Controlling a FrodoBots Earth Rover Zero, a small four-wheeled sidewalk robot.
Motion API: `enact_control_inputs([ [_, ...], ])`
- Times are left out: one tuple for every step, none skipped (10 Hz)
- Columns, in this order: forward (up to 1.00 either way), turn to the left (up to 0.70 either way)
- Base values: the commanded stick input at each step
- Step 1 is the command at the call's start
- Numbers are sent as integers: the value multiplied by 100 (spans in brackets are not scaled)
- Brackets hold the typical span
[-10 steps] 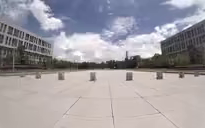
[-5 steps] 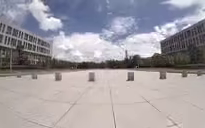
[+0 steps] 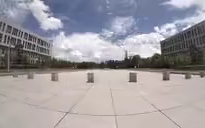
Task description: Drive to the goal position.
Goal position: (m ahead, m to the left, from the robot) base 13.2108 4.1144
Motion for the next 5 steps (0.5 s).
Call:
enact_control_inputs([
  [70,4],
  [70,4],
  [70,3],
  [70,0],
  [70,3],
])
